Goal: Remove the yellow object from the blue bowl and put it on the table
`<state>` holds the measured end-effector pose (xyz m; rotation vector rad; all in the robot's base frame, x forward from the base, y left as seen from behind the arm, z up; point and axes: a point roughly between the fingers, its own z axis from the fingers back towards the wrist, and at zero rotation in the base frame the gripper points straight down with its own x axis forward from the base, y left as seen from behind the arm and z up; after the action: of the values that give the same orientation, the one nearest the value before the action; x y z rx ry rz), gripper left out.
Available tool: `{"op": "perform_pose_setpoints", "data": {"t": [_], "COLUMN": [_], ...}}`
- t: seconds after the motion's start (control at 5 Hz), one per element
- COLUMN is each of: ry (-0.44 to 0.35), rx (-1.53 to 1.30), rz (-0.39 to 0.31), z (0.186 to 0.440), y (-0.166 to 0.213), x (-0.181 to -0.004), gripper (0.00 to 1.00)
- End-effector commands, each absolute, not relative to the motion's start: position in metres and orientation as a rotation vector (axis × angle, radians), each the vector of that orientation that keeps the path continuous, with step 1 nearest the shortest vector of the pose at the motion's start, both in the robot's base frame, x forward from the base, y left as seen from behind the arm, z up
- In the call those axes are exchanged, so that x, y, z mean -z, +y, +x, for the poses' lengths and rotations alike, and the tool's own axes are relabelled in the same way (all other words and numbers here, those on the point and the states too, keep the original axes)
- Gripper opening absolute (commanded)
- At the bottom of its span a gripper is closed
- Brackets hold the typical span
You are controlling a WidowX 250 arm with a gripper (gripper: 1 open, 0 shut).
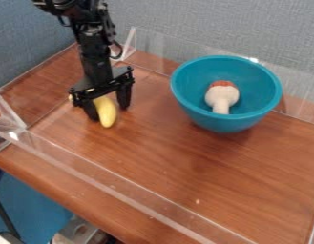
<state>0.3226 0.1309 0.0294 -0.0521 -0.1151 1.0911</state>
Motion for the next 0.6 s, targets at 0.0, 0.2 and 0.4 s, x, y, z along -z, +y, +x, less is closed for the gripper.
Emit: {"op": "perform_pose_setpoints", "data": {"t": [0.0,0.2,0.4], "ry": [-0.16,-0.148,-0.142], "rx": [-1.122,-1.145,-1.146], "rz": [-0.092,-0.143,-0.204], "z": [0.334,0.336,0.33], "y": [0.145,0.154,0.163], "x": [-0.051,-0.062,-0.099], "gripper": [1.0,1.0,1.0]}}
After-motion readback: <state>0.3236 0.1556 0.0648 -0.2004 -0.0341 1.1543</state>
